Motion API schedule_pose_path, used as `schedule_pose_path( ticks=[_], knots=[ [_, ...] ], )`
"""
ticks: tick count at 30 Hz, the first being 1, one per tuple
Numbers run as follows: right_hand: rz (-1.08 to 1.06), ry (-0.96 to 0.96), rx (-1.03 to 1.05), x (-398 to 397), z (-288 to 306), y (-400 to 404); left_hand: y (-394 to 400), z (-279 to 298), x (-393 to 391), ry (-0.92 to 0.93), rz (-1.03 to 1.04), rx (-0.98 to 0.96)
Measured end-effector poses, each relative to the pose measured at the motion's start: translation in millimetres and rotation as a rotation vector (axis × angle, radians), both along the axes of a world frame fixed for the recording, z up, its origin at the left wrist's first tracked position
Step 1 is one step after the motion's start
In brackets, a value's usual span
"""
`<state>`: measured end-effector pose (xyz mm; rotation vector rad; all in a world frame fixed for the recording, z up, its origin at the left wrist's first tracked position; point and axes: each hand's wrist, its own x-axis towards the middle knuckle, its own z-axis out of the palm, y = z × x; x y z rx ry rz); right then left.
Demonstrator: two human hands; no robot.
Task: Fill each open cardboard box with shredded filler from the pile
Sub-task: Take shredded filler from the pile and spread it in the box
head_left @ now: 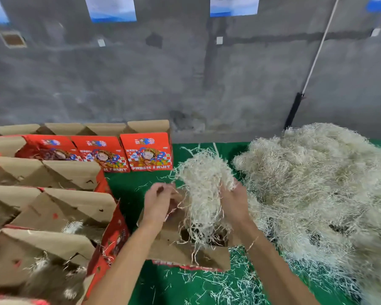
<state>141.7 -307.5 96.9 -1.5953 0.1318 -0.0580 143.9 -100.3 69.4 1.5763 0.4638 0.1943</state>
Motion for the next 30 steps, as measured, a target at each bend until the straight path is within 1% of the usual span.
schedule_pose_path(
  ticks=[2, 3, 4, 5, 7, 8, 10, 11, 12, 13, 14, 15, 16, 17, 18, 19, 20, 21, 22, 23, 24, 25, 27, 28, 29, 30],
  knots=[
    [-0.138, 0.092, 0.033, 7, -5, -13, 14, -3, -5, 0.014, 0.062, -0.197],
    [-0.118, 0.119, 0.006, 7, -7, -11, 19, -7, -6, 0.015, 0.034, -0.26],
    [-0.046, 0.122, -0.07, 4, -9, -2, 12, -6, -10, 0.025, -0.053, -0.228],
    [0.057, 0.095, -0.16, 0, -12, 13, -1, -4, -15, 0.039, -0.13, -0.129],
    [0.201, 0.028, -0.225, -10, -19, 39, -28, -10, -19, 0.012, -0.156, 0.107],
    [0.235, 0.003, -0.217, -12, -24, 45, -33, -12, -19, 0.002, -0.132, 0.127],
    [0.268, -0.024, -0.211, -6, -32, 38, -26, -4, -18, 0.057, -0.162, 0.008],
    [0.263, -0.006, -0.212, -4, -32, 27, -13, 2, -16, 0.107, -0.183, -0.005],
    [0.211, 0.034, -0.182, -2, -34, 11, 8, 7, -12, 0.127, -0.144, -0.017],
    [0.118, 0.079, -0.133, 1, -36, -8, 33, 7, -7, 0.114, -0.037, -0.08],
    [-0.001, 0.099, -0.07, 3, -34, -24, 56, 11, -7, 0.079, 0.081, -0.248],
    [-0.09, 0.105, -0.031, 5, -31, -37, 72, 12, -10, 0.041, 0.157, -0.387],
    [-0.084, 0.117, 0.042, 6, -28, -41, 78, 11, -12, 0.03, 0.181, -0.464],
    [0.008, 0.137, 0.156, 6, -26, -35, 73, 9, -12, 0.08, 0.16, -0.428],
    [0.159, 0.163, 0.282, 5, -26, -20, 55, 9, -12, 0.159, 0.091, -0.325],
    [0.288, 0.178, 0.348, 3, -28, 3, 29, 7, -12, 0.218, -0.006, -0.211],
    [0.351, 0.193, 0.317, -4, -28, 30, -1, 3, -15, 0.236, -0.134, -0.108],
    [0.341, 0.2, 0.22, -10, -29, 52, -28, -1, -20, 0.229, -0.24, -0.035],
    [0.311, 0.174, 0.138, -12, -32, 65, -43, -1, -26, 0.221, -0.265, 0.039],
    [0.239, 0.14, 0.085, -9, -35, 69, -44, -2, -26, 0.214, -0.209, 0.09],
    [0.171, 0.125, 0.023, -5, -36, 63, -35, 3, -27, 0.201, -0.14, 0.097],
    [0.121, 0.118, -0.022, 0, -36, 51, -20, 7, -22, 0.184, -0.086, 0.059],
    [0.09, 0.097, -0.059, 7, -37, 24, 13, 13, -12, 0.066, -0.027, -0.139],
    [0.047, 0.092, -0.015, 10, -34, 15, 26, 16, -5, -0.015, 0.007, -0.255],
    [-0.016, 0.092, 0.089, 14, -28, 9, 37, 20, -1, -0.081, 0.027, -0.451],
    [-0.102, 0.092, 0.192, 16, -24, 8, 41, 23, 0, -0.09, 0.032, -0.575]
  ],
)
